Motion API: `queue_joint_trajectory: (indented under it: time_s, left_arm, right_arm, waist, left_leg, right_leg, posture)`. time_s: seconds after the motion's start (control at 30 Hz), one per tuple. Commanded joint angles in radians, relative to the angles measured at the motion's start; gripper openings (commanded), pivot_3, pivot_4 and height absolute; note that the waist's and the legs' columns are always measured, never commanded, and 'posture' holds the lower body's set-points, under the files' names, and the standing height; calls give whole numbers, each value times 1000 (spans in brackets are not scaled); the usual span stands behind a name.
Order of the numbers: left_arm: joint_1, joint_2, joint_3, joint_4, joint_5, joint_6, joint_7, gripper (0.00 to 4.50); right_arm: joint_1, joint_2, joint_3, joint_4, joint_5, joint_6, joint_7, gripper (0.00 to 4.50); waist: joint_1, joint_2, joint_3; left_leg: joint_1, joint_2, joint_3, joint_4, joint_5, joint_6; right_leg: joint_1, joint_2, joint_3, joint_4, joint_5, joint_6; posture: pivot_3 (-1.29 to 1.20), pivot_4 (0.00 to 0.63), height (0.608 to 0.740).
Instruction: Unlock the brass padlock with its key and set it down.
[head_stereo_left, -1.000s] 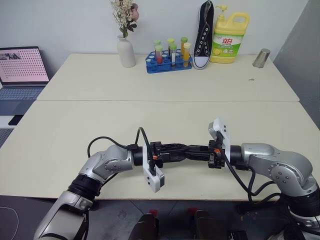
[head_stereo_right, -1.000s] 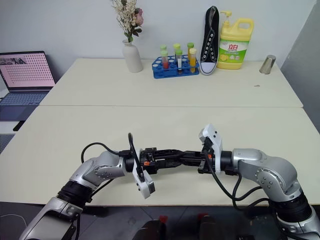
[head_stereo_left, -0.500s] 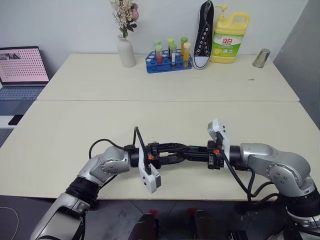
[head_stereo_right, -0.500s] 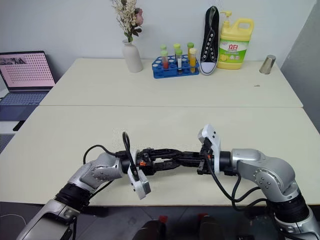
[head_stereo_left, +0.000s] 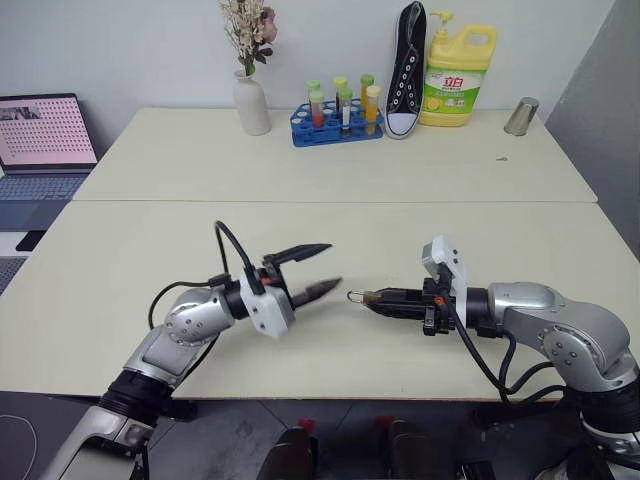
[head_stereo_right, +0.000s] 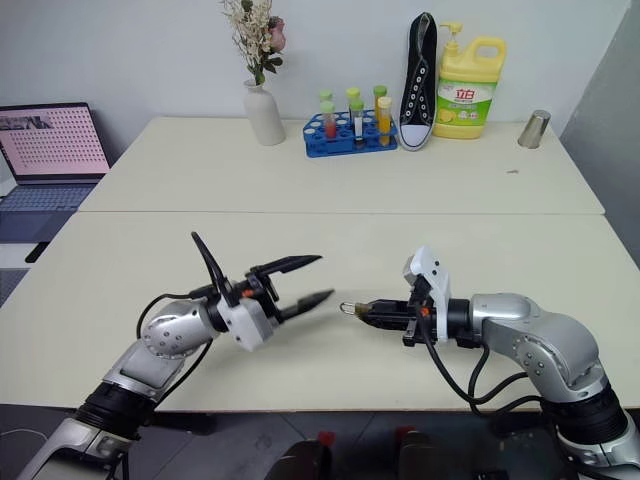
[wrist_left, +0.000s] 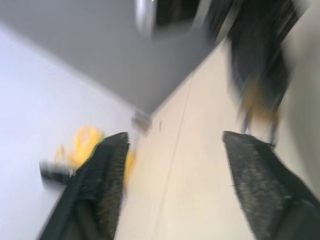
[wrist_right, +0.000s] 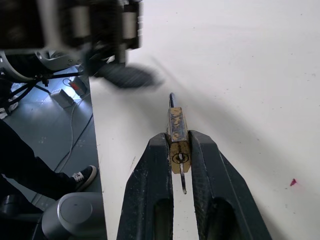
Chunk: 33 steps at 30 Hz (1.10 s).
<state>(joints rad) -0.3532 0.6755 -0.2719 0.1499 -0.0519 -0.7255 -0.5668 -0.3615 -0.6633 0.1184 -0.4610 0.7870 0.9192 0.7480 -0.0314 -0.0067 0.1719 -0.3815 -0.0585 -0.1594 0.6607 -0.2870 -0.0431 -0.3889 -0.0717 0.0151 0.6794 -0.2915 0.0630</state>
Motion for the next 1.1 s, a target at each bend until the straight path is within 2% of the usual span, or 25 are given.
queue_joint_trajectory:
  time_s: [0.03, 0.13, 0.2, 0.23, 0.4, 0.7, 1.1]
  left_arm:
    - [0, -29, 38, -48, -178, 200, -82, 1702]
    - [13, -55, 11, -123, -335, 462, -194, 712]
    - [16, -73, 11, -166, -370, 551, -228, 78]
    - [20, -79, 10, -195, -394, 615, -243, 0]
    - [37, -103, 24, -279, -445, 794, -295, 0]
    - [62, -109, 8, -348, -476, 999, -392, 0]
    - [92, -124, 47, -418, -478, 1047, -421, 0]
  right_arm:
    - [1, -4, -19, -20, -7, -30, 24, 137]
    - [2, 1, -16, -36, -13, -42, 36, 137]
    - [1, 3, -14, -44, -13, -43, 40, 137]
    - [2, 3, -14, -47, -12, -43, 42, 137]
    - [4, 4, -18, -53, -13, -40, 45, 137]
    - [6, 13, -20, -63, -12, -38, 36, 137]
    - [10, 9, -10, -55, -30, -47, 41, 137]
  waist:
    - [0, 0, 0]
    - [0, 0, 0]
    - [0, 0, 0]
    - [0, 0, 0]
    - [-1, 0, 0]
    - [0, 0, 0]
    - [1, 0, 0]
  left_leg:
    - [0, 0, 0, 0, 0, 0]
    - [0, 0, 0, 0, 0, 0]
    - [0, 0, 0, 0, 0, 0]
    - [0, 0, 0, 0, 0, 0]
    - [0, 0, 0, 0, 0, 0]
    - [0, 0, 0, 0, 0, 0]
    - [0, 1, 0, 0, 0, 0]
  right_leg:
    - [0, 0, 0, 0, 0, 0]
    - [0, -1, 0, 0, 0, 0]
    - [0, -1, 0, 0, 0, 0]
    - [0, -1, 0, 0, 0, 0]
    - [0, 0, 0, 0, 0, 0]
    - [0, 0, 1, -1, 0, 0]
    - [0, 0, 1, -1, 0, 0]
  posture:
    - [0, 150, 740]
    - [0, 150, 740]
    - [0, 150, 740]
    - [0, 150, 740]
    - [0, 150, 740]
    - [0, 150, 740]
    - [0, 150, 740]
